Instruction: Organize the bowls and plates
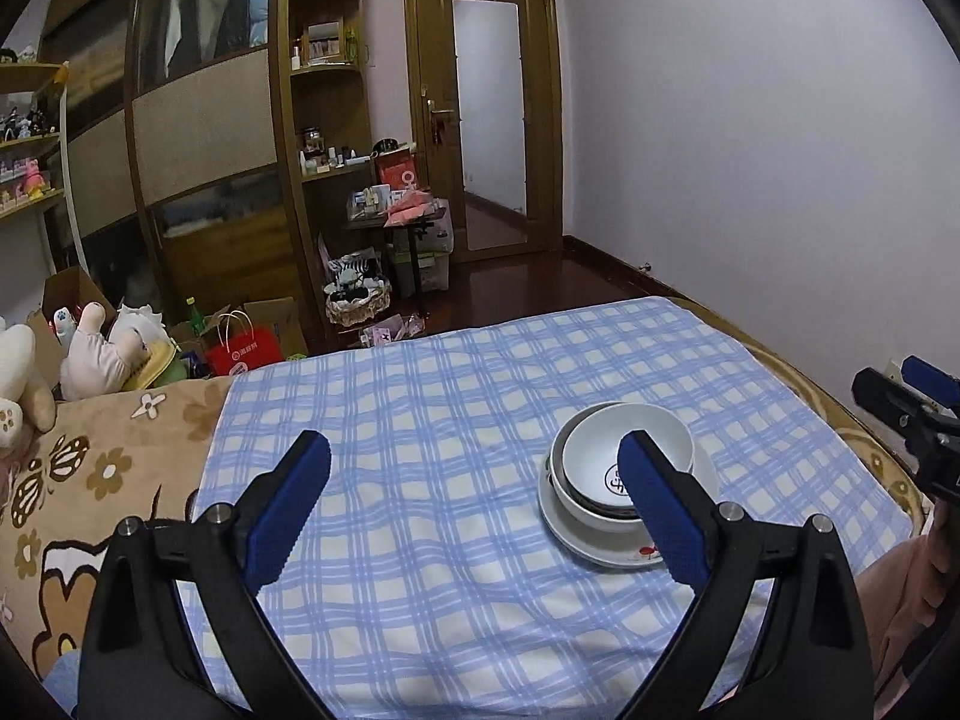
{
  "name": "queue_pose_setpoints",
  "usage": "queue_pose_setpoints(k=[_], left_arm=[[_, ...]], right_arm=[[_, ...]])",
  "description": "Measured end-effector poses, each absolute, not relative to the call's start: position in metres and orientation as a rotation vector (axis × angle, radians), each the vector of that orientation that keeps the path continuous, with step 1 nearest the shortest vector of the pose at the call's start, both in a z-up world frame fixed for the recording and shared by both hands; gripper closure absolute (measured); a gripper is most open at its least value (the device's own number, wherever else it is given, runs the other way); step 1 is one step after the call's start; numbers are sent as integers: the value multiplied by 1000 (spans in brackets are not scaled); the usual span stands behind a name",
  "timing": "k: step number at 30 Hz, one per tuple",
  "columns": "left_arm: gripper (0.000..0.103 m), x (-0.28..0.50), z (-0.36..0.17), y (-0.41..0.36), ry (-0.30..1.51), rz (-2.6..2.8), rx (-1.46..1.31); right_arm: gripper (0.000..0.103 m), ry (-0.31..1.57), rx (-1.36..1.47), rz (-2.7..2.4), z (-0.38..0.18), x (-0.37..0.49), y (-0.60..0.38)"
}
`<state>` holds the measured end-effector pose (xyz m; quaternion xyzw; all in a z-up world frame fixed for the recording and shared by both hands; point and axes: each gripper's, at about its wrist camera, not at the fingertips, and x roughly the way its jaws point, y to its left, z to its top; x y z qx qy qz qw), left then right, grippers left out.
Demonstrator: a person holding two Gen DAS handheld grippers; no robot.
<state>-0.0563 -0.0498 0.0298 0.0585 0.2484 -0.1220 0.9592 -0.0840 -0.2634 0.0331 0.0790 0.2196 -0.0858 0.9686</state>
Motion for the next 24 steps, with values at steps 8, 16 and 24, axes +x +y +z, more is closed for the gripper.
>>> queue_pose_setpoints(k=[8, 16, 24], left_arm=[[8, -59, 13, -45, 487, -211, 134], [8, -53, 3, -45, 496, -182, 130], [8, -41, -7, -47, 515, -157, 135]], right_arm=[[0, 393, 132, -211, 14, -92, -266], [0, 388, 103, -224, 0, -89, -272], [0, 418, 156, -213, -11, -79, -284]])
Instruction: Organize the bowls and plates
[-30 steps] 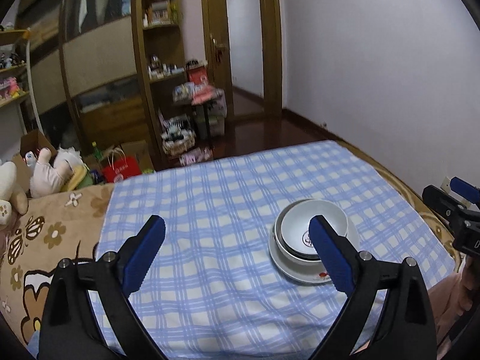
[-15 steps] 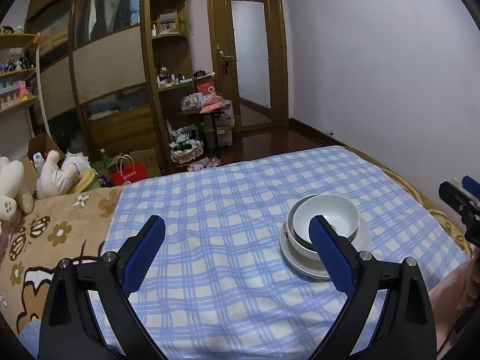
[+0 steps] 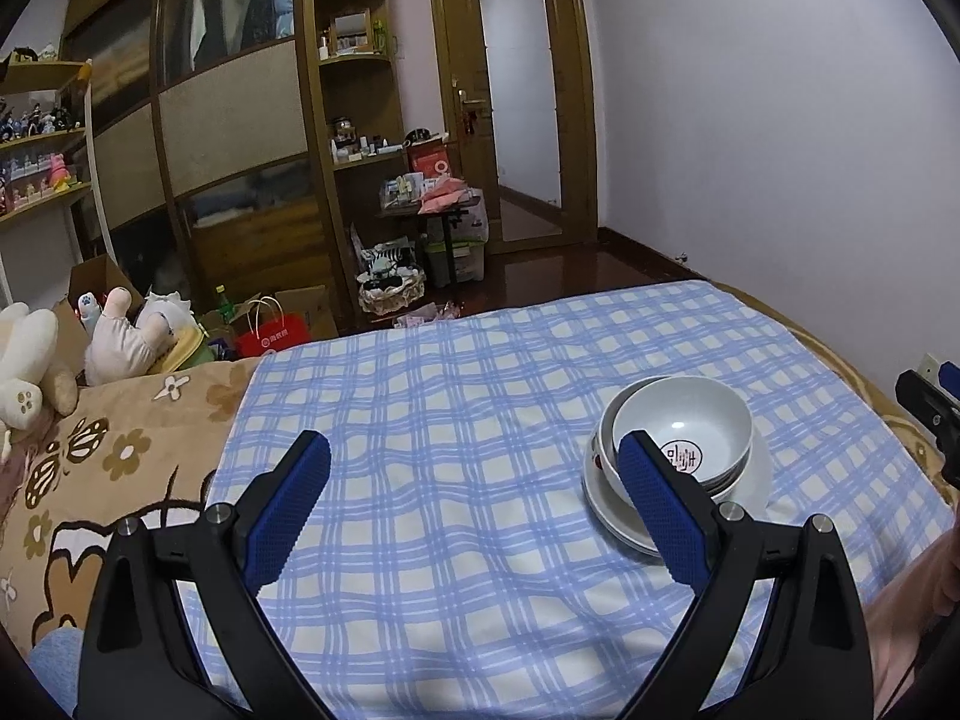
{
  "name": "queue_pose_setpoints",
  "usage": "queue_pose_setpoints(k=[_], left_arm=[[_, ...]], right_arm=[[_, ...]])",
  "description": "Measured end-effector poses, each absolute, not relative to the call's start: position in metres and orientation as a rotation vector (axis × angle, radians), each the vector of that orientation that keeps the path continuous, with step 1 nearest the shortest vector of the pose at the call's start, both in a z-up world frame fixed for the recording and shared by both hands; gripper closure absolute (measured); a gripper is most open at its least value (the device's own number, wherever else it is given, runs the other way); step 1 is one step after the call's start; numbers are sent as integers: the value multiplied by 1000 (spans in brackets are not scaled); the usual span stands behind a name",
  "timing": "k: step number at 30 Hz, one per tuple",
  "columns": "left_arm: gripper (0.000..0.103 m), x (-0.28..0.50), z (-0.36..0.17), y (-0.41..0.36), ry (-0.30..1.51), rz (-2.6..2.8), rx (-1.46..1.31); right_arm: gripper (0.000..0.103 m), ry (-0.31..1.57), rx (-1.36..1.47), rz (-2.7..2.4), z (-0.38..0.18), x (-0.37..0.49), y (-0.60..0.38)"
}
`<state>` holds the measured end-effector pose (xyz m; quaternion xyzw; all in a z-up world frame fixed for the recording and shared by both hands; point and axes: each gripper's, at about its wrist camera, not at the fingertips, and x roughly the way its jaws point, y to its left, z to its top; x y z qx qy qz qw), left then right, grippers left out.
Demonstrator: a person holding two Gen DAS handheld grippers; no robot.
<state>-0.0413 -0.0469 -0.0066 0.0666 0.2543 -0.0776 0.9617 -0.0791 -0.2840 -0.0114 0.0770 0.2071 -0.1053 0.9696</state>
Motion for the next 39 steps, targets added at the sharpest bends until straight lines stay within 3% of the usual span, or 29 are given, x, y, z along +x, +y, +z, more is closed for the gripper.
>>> queue_pose_setpoints(k=[39], left_arm=[[8, -37, -11, -43, 512, -110, 128]], right_arm=[[0, 423, 110, -254, -15, -70, -277]])
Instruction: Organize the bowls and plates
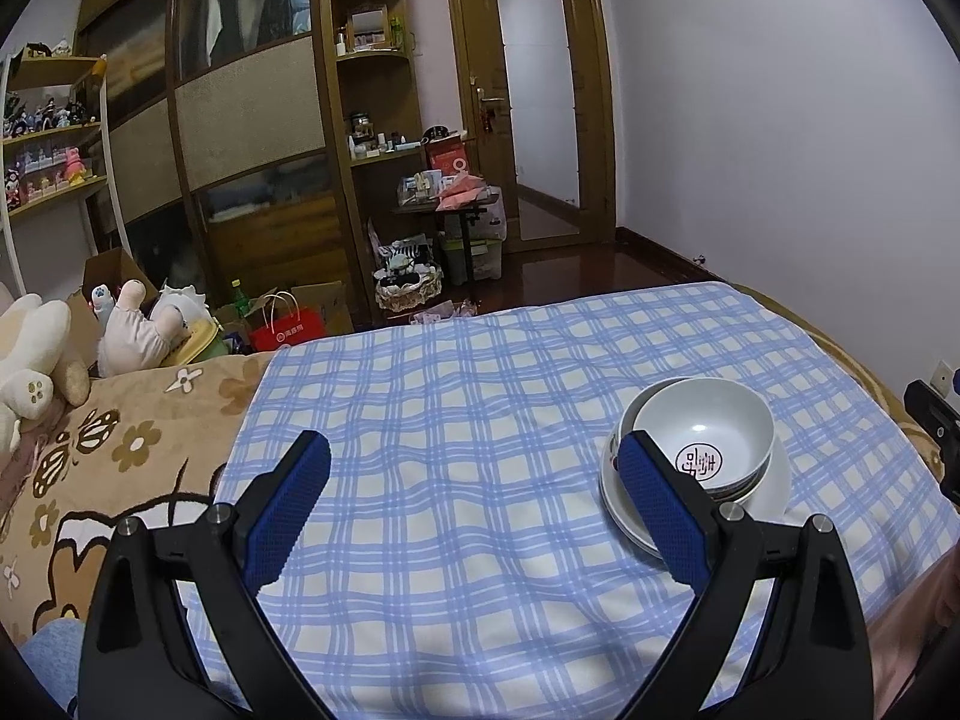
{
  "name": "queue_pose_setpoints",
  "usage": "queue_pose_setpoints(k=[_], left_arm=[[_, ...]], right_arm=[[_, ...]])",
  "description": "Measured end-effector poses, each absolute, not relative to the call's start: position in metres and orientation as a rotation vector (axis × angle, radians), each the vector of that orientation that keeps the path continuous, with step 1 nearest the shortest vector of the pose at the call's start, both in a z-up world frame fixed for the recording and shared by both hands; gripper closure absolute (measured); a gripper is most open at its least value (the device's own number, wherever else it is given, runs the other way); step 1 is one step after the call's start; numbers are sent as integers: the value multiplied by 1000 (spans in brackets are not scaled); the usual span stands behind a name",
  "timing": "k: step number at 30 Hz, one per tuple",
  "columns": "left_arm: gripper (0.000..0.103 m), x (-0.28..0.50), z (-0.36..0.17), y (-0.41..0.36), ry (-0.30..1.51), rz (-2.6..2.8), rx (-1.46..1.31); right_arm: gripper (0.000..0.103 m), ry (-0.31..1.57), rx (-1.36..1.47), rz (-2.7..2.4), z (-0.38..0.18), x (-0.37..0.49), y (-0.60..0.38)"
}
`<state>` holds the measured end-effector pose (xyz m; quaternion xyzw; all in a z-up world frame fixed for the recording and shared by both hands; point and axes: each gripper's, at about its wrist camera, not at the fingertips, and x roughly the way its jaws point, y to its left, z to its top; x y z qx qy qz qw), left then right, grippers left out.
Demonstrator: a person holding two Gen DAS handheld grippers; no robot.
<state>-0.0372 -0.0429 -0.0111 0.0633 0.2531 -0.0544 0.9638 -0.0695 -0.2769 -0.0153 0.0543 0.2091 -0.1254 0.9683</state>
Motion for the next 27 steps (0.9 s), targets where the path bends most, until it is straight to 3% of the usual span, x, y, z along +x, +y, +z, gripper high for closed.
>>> queue_pose_setpoints(k=[27], left_arm=[[7, -38, -10, -42, 511, -95, 154]], right_arm=[[0, 421, 106, -259, -15, -69, -281]])
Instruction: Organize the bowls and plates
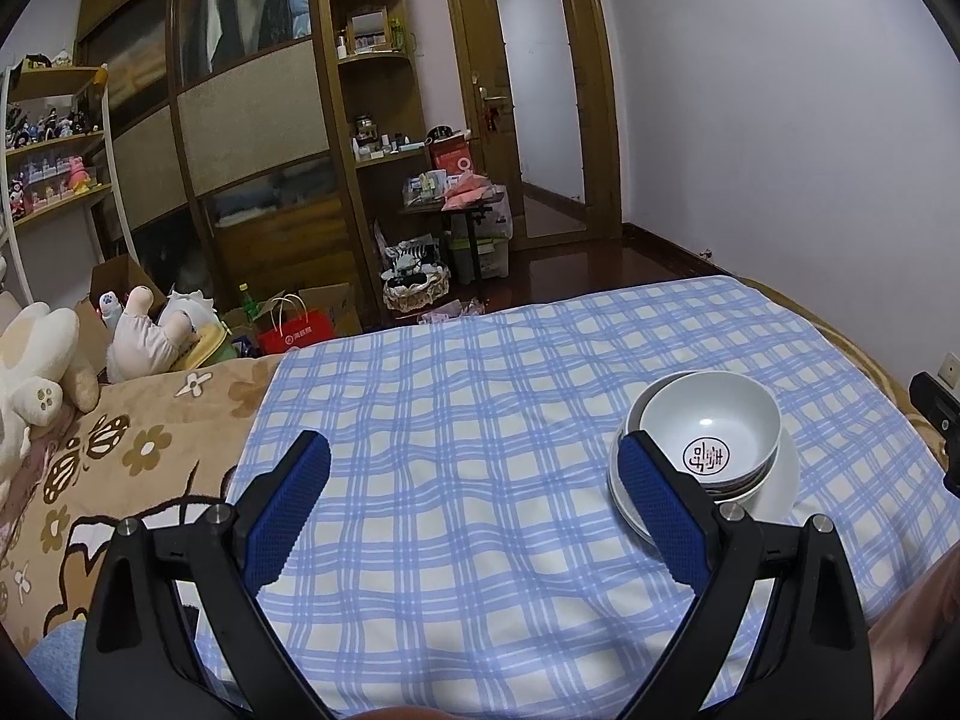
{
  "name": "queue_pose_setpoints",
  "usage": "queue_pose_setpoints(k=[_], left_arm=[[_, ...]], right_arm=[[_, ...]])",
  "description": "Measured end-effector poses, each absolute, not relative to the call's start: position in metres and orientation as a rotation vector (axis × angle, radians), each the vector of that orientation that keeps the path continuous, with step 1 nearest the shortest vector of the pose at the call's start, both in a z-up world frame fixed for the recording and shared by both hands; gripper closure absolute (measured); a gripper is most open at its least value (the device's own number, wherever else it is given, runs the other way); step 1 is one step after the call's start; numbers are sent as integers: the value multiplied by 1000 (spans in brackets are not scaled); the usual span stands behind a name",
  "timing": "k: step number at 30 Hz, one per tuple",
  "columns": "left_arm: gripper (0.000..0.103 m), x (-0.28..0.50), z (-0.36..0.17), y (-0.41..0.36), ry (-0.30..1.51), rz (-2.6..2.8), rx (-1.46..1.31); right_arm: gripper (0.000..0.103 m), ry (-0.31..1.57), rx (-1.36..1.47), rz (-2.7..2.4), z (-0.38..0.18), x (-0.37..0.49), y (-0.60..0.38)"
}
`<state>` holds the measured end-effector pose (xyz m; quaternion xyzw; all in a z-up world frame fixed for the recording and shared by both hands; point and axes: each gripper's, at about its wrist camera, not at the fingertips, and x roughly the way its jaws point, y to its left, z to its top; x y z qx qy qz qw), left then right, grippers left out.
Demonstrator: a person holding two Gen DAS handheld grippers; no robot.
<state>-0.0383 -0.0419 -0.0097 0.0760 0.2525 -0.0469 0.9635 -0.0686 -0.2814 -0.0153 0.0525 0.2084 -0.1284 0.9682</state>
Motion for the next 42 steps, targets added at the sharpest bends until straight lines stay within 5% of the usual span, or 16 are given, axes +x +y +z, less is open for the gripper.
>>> queue_pose_setpoints(k=[42], left_arm=[[7, -41, -11, -44, 513, -101, 158]], right_arm=[[0, 424, 105, -259, -16, -67, -286]])
